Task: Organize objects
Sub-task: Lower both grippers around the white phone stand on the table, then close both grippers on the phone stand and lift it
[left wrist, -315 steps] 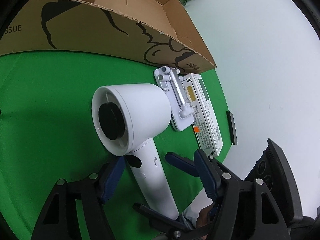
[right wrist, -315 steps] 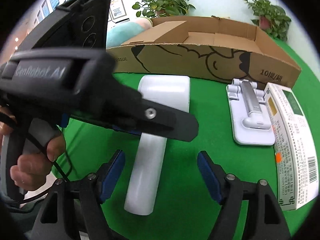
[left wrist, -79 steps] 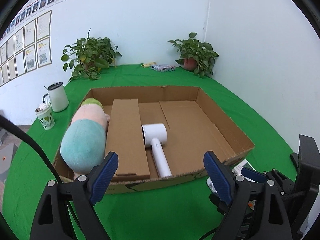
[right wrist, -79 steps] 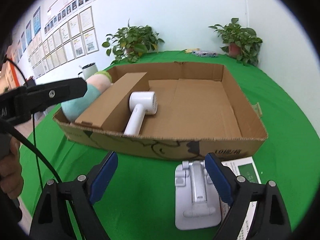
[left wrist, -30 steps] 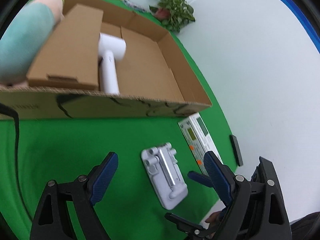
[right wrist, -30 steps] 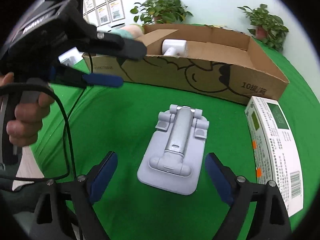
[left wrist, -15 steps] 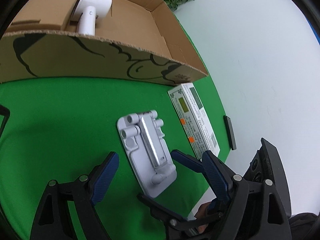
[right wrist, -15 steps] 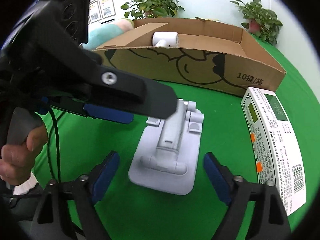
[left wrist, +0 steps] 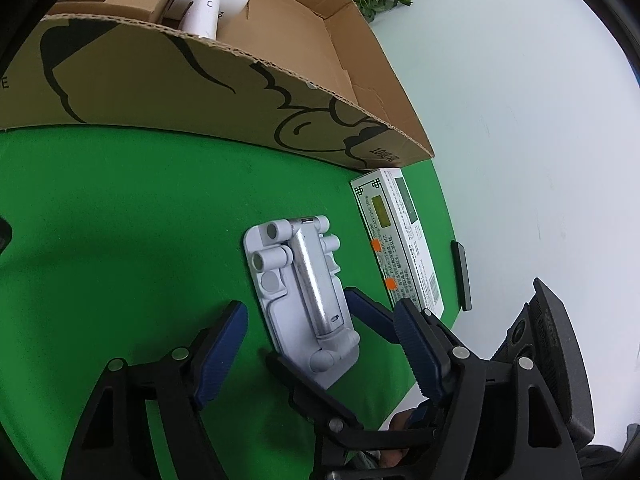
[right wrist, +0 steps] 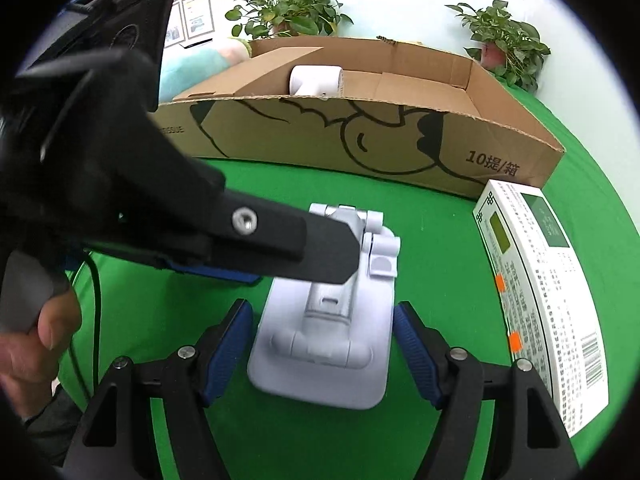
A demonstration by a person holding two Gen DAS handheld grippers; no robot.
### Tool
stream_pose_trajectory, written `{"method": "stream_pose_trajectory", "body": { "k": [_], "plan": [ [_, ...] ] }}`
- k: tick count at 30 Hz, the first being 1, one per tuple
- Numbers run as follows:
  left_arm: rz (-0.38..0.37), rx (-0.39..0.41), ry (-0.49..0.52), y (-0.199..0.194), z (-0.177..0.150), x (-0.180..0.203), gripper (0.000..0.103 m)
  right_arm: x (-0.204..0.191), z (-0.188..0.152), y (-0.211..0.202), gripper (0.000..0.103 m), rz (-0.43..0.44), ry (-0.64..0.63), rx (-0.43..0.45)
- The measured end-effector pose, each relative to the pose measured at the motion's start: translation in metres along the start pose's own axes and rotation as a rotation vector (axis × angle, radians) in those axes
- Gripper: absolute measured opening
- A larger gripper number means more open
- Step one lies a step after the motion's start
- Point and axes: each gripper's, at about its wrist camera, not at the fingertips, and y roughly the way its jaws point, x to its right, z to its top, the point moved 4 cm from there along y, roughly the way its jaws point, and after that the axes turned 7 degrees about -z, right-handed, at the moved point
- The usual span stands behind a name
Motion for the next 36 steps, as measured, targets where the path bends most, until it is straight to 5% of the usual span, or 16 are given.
{"method": "stream_pose_trajectory", "body": {
  "k": [15,21,25,30,36],
  "plan": [
    [0.006,0.002,-0.017,-0.005,-0.032,0.007,0.069,0.002,-0.019,-0.02,0.066,0.069,0.054,-0.012],
    [-0.002,0.03,-0.06,-0.006,-0.034,0.003,0.065,0.012,-0.018,-0.02,0.057,0.108,0.123,-0.025],
    [0.003,0.04,-0.078,-0.007,-0.034,0.001,0.063,0.006,-0.018,-0.02,0.058,0.086,0.115,-0.03],
    [0.005,0.036,-0.08,-0.006,-0.033,0.0,0.063,-0.003,-0.015,-0.014,0.072,0.048,0.048,-0.033],
    [0.005,0.029,-0.075,-0.011,-0.035,-0.002,0.059,-0.007,-0.014,-0.009,0.067,-0.024,0.005,-0.012]
  ]
}}
